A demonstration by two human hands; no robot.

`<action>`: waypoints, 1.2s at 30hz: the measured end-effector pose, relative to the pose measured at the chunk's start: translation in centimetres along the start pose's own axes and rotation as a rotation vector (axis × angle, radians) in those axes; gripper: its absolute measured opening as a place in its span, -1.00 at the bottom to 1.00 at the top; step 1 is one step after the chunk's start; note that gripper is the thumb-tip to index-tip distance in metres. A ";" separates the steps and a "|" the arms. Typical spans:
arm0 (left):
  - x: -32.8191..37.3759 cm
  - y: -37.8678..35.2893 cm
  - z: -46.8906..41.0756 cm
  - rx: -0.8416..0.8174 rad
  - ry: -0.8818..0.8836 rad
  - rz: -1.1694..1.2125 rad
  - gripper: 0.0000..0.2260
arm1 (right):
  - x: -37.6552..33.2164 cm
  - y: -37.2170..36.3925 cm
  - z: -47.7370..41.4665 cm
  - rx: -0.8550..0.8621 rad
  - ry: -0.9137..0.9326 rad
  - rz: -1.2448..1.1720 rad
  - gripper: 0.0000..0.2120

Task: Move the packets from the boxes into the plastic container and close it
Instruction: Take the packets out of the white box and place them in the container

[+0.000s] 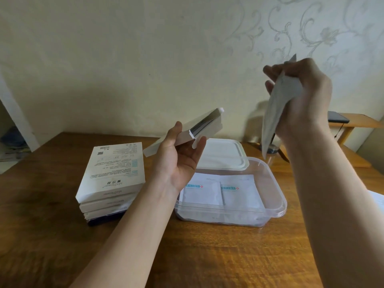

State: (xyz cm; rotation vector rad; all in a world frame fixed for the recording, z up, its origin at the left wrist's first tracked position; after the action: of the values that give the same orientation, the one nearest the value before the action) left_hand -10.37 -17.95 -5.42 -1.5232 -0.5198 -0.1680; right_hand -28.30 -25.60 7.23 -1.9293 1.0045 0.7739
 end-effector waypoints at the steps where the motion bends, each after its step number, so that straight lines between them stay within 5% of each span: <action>1: 0.0 0.0 0.0 -0.001 0.002 -0.010 -0.78 | -0.1 0.1 0.2 0.021 0.025 0.068 -0.88; 6: -0.1 0.5 -0.1 0.003 0.008 -0.061 -0.76 | 3.7 2.4 1.7 0.005 -0.111 0.555 -0.52; 14: -0.6 1.8 -0.6 0.057 0.042 -0.106 -0.44 | 10.6 6.3 4.4 -0.180 -0.511 0.867 -0.85; 20: -0.9 2.4 -0.8 0.079 0.049 -0.137 -0.50 | 12.7 6.4 4.9 -0.227 -0.758 1.080 -0.94; 24: -0.9 2.4 -0.8 0.077 0.049 -0.144 -0.49 | 13.0 5.9 5.4 -0.512 -0.697 1.541 -0.90; 28: -1.0 2.5 -0.8 0.091 0.047 -0.149 -0.49 | 12.3 3.8 7.3 -0.811 -0.312 2.064 -0.88; 30: -1.0 2.5 -0.7 0.094 0.050 -0.153 -0.50 | 12.5 3.1 7.6 -0.937 -0.275 2.025 -0.79; 33: -1.1 2.5 -0.7 0.083 0.064 -0.158 -0.58 | 13.5 3.2 7.6 -1.198 -0.581 1.816 -0.32; 36: -1.2 2.4 -0.8 0.072 0.066 -0.147 -0.70 | 14.0 3.9 7.7 -1.360 -0.727 1.801 -0.08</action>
State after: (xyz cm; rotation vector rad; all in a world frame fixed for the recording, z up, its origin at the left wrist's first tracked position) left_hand -10.21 -18.83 -8.07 -1.4049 -0.5793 -0.3099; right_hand -25.83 -25.43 -9.02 -0.5598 1.6984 3.4339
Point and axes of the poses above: each hand's wrist, its own z-axis away from the middle knuckle, its own y-axis out of the back of the hand, x = y × z, the point moved 4 cm from there along -z, towards the middle knuckle, and after that the axes turned 8 degrees about -x, right-handed, at the moved point
